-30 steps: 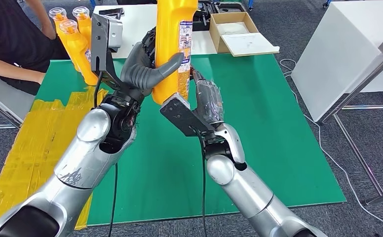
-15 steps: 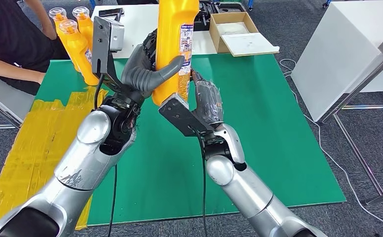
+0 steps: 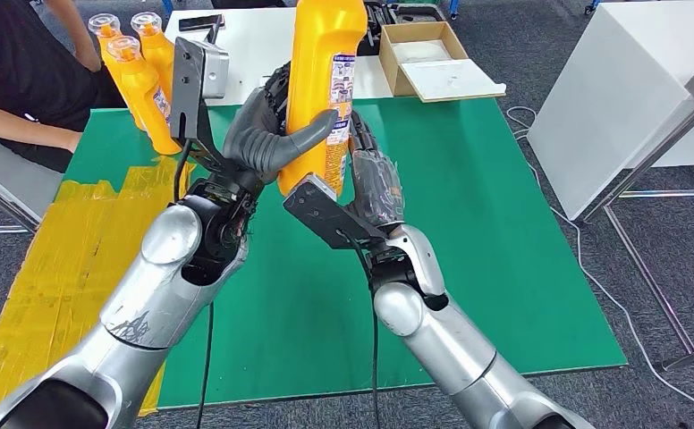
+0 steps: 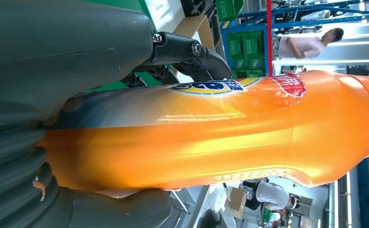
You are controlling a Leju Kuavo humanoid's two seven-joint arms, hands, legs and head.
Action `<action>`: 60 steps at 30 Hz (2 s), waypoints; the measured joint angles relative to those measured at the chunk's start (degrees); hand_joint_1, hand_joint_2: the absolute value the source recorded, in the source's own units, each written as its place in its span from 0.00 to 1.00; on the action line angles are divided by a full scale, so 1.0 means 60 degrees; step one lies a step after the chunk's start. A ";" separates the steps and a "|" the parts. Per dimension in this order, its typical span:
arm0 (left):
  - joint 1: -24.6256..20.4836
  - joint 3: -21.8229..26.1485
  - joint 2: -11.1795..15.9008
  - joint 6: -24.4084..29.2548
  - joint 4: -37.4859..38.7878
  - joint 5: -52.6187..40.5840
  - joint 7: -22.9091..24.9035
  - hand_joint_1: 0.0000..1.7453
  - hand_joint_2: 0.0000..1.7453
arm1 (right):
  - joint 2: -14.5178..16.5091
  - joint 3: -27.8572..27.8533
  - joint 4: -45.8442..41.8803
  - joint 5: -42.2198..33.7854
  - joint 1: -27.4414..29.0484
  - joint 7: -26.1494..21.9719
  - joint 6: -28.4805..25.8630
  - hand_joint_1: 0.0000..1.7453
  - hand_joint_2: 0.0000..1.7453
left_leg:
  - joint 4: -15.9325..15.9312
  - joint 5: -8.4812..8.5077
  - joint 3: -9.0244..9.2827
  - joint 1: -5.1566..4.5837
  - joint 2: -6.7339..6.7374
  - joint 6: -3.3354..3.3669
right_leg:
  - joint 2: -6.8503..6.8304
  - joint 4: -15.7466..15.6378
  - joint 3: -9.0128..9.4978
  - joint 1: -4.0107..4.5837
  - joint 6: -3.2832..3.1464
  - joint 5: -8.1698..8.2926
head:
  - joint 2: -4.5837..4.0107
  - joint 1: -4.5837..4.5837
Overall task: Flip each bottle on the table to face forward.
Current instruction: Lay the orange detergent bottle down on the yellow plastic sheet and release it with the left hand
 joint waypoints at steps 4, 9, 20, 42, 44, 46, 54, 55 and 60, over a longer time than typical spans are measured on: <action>0.0034 0.0005 -0.0001 -0.0042 0.0001 0.0001 0.0007 1.00 1.00 | -0.0014 -0.0019 0.0020 0.0102 0.0001 0.0096 0.0048 0.00 0.00 | 0.0000 0.0000 0.0000 0.0000 0.0000 0.0000 | 0.0000 0.0000 0.0000 0.0000 0.0000 0.0000 | 0.0000 -0.0001; 0.0037 0.0009 0.0000 -0.0089 0.0000 -0.0002 0.0009 1.00 1.00 | -0.0023 -0.0060 0.0063 0.0205 0.0064 0.0146 0.0088 0.00 0.00 | 0.0000 0.0000 0.0000 0.0000 0.0000 0.0000 | 0.0000 0.0000 0.0000 0.0000 0.0000 0.0000 | 0.0000 0.0001; 0.0030 0.0135 0.0000 -0.0139 0.0001 -0.0562 -0.0066 1.00 1.00 | -0.0052 -0.0323 0.0099 0.0813 0.0391 0.0364 0.0514 0.00 0.00 | 0.0000 0.0000 0.0000 0.0000 0.0000 0.0000 | 0.0000 0.0000 0.0000 0.0000 0.0000 0.0000 | 0.0000 0.0001; -0.0864 0.3023 0.1807 -0.0898 0.1498 -0.7548 -0.0154 1.00 1.00 | -0.1046 -0.2675 -0.0559 0.1965 0.1897 0.0454 0.1253 0.00 0.00 | 0.0000 0.0003 0.0002 0.0002 0.0001 -0.0005 | 0.0001 0.0008 -0.0003 -0.0001 -0.0001 0.0000 | 0.0000 0.0002; -0.0841 0.3045 0.1955 -0.1007 0.1639 -0.8307 -0.0099 1.00 1.00 | -0.1124 -0.2863 -0.0757 0.2012 0.1992 0.0426 0.1200 0.00 0.00 | 0.0000 0.0003 0.0003 0.0001 0.0001 -0.0005 | 0.0001 0.0008 -0.0002 -0.0002 -0.0001 0.0000 | 0.0000 0.0002; -0.0766 0.3025 0.2166 -0.1113 0.1861 -0.9310 -0.0139 1.00 1.00 | -0.1245 -0.3118 -0.1057 0.1967 0.2107 0.0342 0.1116 0.00 0.00 | 0.0000 0.0003 0.0004 0.0000 0.0002 -0.0005 | 0.0001 0.0008 -0.0002 -0.0003 -0.0001 0.0000 | 0.0000 0.0001; 0.0235 0.2512 0.2853 -0.0829 0.3033 -1.2010 -0.0988 1.00 1.00 | -0.1821 -0.4085 -0.2246 0.1618 0.2742 -0.0076 0.0961 0.00 0.00 | 0.0000 0.0002 0.0007 0.0001 0.0005 -0.0006 | 0.0003 0.0008 -0.0003 -0.0002 -0.0002 -0.0001 | 0.0000 0.0002; 0.0372 0.2412 0.2902 -0.0776 0.3151 -1.2188 -0.1023 1.00 1.00 | -0.1885 -0.4134 -0.2324 0.1584 0.2831 -0.0117 0.0932 0.00 0.00 | 0.0000 0.0002 0.0006 0.0001 0.0004 -0.0007 | 0.0003 0.0008 -0.0003 -0.0002 -0.0002 -0.0002 | 0.0000 0.0002; 0.0892 0.2036 0.3087 -0.0634 0.3592 -1.2640 -0.1084 1.00 1.00 | -0.2110 -0.4258 -0.2563 0.1495 0.3164 -0.0228 0.0862 0.00 0.00 | -0.0001 0.0001 0.0005 0.0001 0.0012 -0.0007 | 0.0005 0.0008 -0.0007 -0.0001 -0.0003 -0.0002 | 0.0000 0.0002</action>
